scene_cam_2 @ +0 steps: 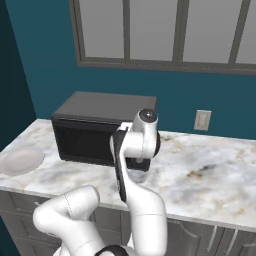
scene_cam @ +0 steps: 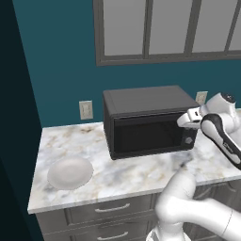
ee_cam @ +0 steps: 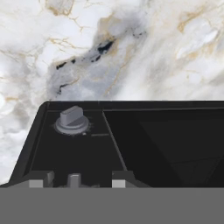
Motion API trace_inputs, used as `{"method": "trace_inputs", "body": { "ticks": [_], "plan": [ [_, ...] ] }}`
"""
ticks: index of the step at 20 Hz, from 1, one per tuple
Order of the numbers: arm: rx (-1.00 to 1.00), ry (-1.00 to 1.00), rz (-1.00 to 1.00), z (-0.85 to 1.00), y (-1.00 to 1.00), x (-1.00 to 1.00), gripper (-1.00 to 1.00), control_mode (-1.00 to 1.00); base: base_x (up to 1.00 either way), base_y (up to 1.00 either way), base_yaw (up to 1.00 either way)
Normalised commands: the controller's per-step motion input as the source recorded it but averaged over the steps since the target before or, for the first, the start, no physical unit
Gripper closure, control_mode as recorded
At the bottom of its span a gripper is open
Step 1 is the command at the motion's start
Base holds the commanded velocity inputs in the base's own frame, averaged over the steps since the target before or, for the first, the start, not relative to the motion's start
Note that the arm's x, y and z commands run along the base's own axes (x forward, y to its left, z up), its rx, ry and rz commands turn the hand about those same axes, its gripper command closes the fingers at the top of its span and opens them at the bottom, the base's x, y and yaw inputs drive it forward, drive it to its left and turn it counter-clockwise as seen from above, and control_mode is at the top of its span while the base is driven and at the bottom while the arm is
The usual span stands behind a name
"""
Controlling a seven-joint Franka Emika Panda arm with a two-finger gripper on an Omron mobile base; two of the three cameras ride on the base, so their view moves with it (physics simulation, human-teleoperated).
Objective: Pull the toaster oven rack outwards. Pick up the baguette from the plate and place it on the toaster oven rack. Close the toaster oven door fully and set the temperature to the lowest setting.
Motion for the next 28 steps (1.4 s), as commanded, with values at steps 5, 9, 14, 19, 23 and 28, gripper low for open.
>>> {"method": "trace_inputs", "body": {
  "ticks": [5, 9, 14, 19, 23, 28],
  "plan": [
    [-0.82, -0.97, 0.34, -0.29, 0.42, 0.00, 1.00, -1.00, 0.00, 0.00, 0.00],
    [-0.78, -0.97, 0.40, -0.29, 0.30, 0.00, 1.00, -1.00, 0.00, 0.00, 0.00],
    [-0.67, -0.99, 0.43, -0.36, 0.23, 0.00, 1.00, -1.00, 0.00, 0.00, 0.00],
    [-0.53, -1.00, 0.51, -0.34, 0.04, -0.01, 1.00, -1.00, 0.00, 0.00, 0.00],
    [-0.49, -1.00, 0.54, -0.34, 0.00, -0.03, 1.00, -1.00, 0.00, 0.00, 0.00],
    [-0.47, -1.00, 0.56, -0.37, 0.00, -0.01, 1.00, -1.00, 0.00, 0.00, 0.00]
  ]
}}
